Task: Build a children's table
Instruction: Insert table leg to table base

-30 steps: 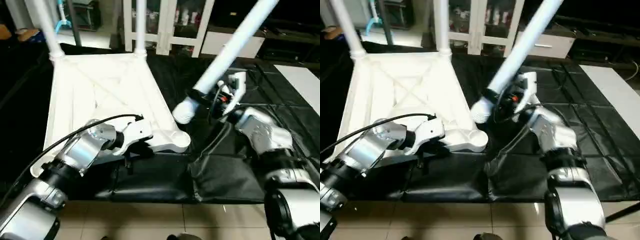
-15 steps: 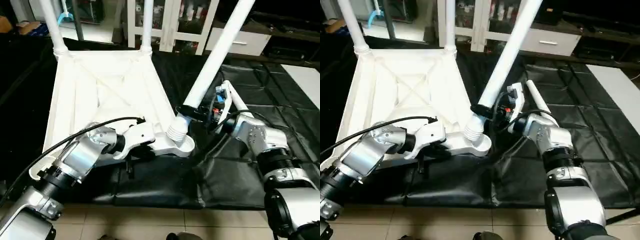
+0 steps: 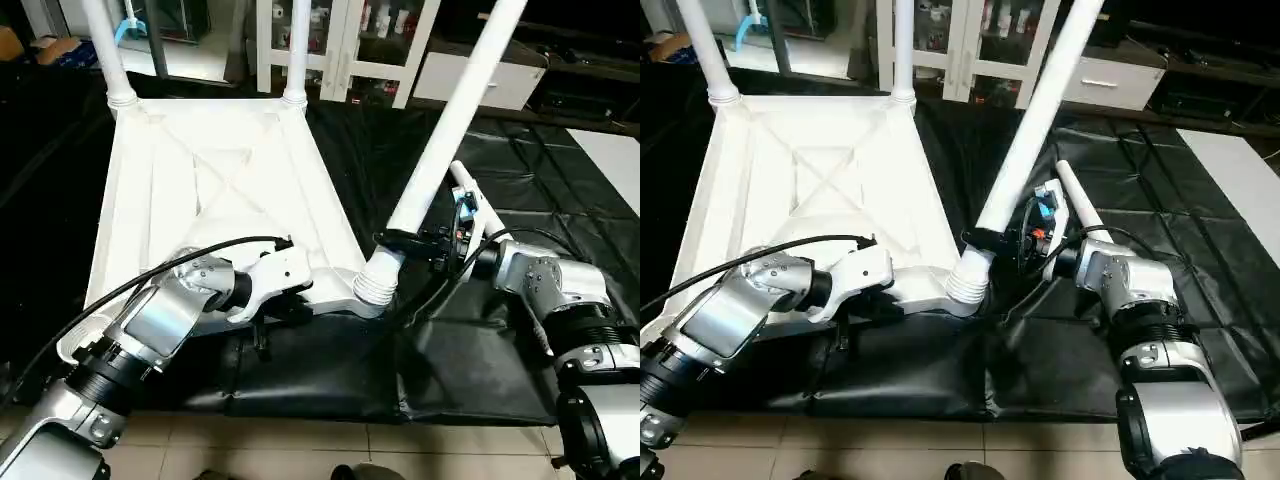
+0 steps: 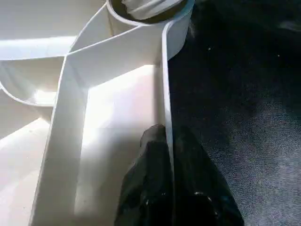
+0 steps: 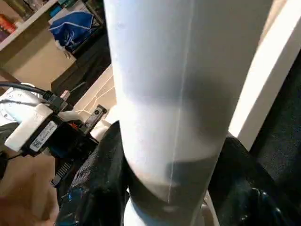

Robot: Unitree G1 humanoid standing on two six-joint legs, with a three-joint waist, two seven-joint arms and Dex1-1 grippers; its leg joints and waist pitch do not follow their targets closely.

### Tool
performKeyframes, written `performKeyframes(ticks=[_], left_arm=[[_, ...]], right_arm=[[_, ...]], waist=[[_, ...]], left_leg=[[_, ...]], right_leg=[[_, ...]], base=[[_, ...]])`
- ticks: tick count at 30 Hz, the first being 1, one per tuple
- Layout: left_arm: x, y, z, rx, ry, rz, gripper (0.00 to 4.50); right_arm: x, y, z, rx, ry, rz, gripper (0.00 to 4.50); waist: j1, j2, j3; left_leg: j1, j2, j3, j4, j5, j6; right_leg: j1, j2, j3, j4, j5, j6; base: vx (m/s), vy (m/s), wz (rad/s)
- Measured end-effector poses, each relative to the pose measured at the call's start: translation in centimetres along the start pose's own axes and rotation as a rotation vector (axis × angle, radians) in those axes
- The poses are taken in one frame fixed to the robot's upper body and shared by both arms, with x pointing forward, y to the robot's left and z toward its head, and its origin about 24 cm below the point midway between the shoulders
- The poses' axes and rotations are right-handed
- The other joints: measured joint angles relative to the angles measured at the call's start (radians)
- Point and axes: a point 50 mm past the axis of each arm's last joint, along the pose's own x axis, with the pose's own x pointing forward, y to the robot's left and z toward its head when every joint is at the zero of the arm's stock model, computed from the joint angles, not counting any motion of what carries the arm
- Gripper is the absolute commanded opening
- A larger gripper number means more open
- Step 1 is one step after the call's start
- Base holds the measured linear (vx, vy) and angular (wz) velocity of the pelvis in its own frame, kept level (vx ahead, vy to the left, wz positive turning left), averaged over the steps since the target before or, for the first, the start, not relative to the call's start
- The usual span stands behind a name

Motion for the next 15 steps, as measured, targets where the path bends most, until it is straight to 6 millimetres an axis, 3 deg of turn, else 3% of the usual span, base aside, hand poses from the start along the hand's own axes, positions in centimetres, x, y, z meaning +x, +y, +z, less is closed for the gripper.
performKeyframes(ticks=[7, 15], left_arm=[[0.0, -0.2, -0.1, -0.011, 0.000, 0.002, 0.00], [0.0, -0.3, -0.4, -0.030, 0.015, 0.015, 0.00]], right_arm=[[0.6, -0.1, -0.3, -0.069, -0.002, -0.037, 1.84], [1.2, 0.1, -1.1, -0.163, -0.013, -0.061, 1.84]], waist=[[-0.002, -0.002, -0.001], [-0.021, -0.017, -0.011]], left_leg=[[0.000, 0.000, 0.001, -0.001, -0.001, 0.001], [0.002, 0.000, -0.001, -0.001, -0.002, -0.002]], right_leg=[[0.001, -0.001, 0.000, 0.000, -0.002, 0.000], [0.003, -0.001, 0.001, -0.004, -0.006, 0.007]], base=[[0.000, 0.000, 0.00], [0.000, 0.000, 0.00]])
